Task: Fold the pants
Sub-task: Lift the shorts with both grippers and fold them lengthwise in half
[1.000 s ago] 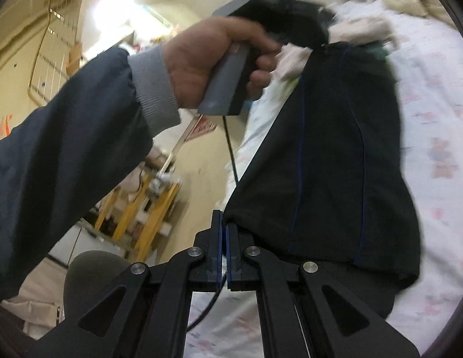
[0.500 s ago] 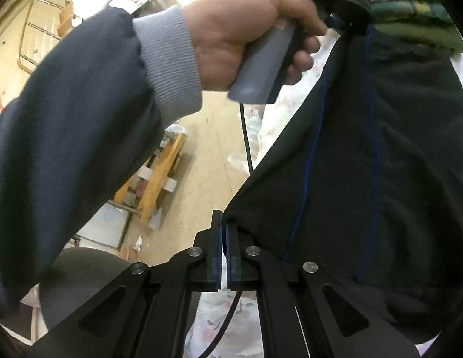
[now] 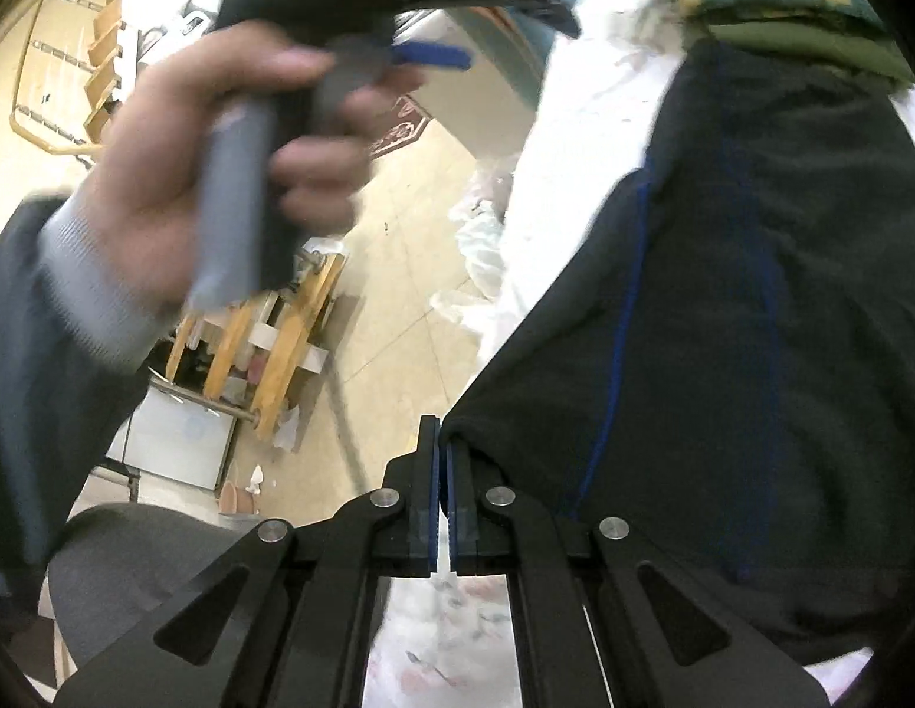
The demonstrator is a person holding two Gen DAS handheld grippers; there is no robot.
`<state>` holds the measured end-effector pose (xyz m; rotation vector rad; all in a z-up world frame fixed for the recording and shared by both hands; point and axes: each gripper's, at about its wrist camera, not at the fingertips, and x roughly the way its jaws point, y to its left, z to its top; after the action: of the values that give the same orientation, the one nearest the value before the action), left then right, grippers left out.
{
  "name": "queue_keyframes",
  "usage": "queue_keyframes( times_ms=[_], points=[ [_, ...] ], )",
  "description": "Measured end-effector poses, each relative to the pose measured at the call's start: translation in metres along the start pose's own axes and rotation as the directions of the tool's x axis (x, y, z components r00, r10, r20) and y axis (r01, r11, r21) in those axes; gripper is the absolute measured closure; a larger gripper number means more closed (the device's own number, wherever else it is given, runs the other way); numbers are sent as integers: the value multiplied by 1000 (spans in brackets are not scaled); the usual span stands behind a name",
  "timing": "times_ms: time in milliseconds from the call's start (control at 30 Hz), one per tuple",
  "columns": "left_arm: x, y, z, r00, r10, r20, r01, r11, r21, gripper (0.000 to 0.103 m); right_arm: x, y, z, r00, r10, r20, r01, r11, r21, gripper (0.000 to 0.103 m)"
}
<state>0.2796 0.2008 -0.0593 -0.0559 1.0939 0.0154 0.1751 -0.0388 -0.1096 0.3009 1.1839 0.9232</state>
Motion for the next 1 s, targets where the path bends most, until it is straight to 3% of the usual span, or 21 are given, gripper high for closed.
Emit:
queue_keyframes(
  times_ms=[167, 233, 300, 333, 500, 667, 767, 900, 967, 1000],
  points=[
    [-12, 33, -54, 995, -50, -81, 36, 985, -167, 23, 30, 14, -17, 997, -73, -22, 72, 996, -47, 94],
    [-9, 34, -74, 990, -73, -122, 46, 977, -209, 23, 36, 13, -24, 998, -42, -49, 41, 999, -11, 78],
    [-6, 36, -93, 982, -99, -161, 58, 969, -241, 23, 28, 12, -34, 998, 7, -66, -6, 1000, 24, 45],
    [-4, 36, -98, 979, -111, -172, 66, 966, -249, 23, 14, 10, -37, 998, 25, -62, -24, 1000, 16, 43],
    [4, 21, -124, 954, -169, -247, 118, 971, -209, 23, -69, -8, -58, 999, 39, 36, -41, 998, 42, 42],
    [2, 3, -130, 952, -167, -257, 123, 976, -179, 23, -147, -80, -66, 987, -84, 137, 62, 986, 157, 40],
    [-9, -6, -131, 953, -194, -231, 146, 967, -209, 23, -160, -93, -72, 988, -59, 146, 28, 978, 206, 40],
    [-17, -39, -148, 925, -273, -266, 218, 951, -219, 23, -164, -108, -84, 985, -76, 158, 39, 974, 224, 40],
    [-12, -56, -160, 922, -239, -306, 187, 964, -190, 23, -168, -118, -86, 981, -94, 170, 52, 971, 234, 40],
    [-9, -65, -167, 929, -179, -323, 139, 980, -145, 23, -171, -126, -86, 979, -97, 178, 50, 967, 252, 40]
  ],
)
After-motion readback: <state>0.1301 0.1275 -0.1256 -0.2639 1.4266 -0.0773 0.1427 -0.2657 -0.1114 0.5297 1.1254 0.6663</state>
